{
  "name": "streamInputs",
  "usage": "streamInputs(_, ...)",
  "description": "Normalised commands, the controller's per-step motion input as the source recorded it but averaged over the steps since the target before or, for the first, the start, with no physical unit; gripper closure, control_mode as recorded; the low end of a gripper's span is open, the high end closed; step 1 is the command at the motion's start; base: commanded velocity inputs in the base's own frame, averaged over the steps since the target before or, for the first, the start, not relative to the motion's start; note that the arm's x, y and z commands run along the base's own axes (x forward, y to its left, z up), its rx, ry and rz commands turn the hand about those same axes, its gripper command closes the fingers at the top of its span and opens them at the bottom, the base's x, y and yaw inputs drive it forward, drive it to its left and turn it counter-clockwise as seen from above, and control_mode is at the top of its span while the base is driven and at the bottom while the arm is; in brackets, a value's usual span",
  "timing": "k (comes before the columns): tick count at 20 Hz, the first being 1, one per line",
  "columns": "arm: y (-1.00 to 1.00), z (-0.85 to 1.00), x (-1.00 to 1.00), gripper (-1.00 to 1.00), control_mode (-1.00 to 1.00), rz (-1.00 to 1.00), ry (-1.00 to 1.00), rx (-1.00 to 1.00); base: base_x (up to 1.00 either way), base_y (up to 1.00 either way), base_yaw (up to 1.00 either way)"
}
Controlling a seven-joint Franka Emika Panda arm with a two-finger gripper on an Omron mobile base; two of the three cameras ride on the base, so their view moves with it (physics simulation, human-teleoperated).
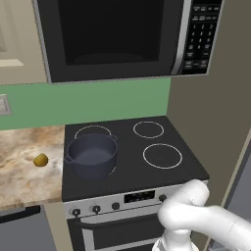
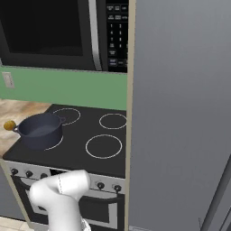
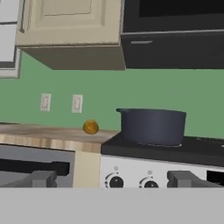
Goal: Turn on the burner for the pot on the stove. Wait thirty seconds for the pot to heat up. Then add the squash to the pot.
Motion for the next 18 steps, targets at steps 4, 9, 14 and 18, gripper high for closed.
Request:
streamInputs(4,0.01,-0.21,0.36,-1.00,-1.00,0.00,0.00,0.07,0.00,0.00,0.00)
streamInputs(9,0.00,-0.19,0.35,-1.00,-1.00,0.00,0.00,0.02,0.00,0.00,0.00)
streamInputs(14,0.00,-0.19,0.31,-1.00,-1.00,0.00,0.00,0.00,0.00,0.00,0.00)
streamInputs(18,0.00,-0.15,0.37,-1.00,-1.00,0.00,0.00,0.00,0.00,0.00,0.00)
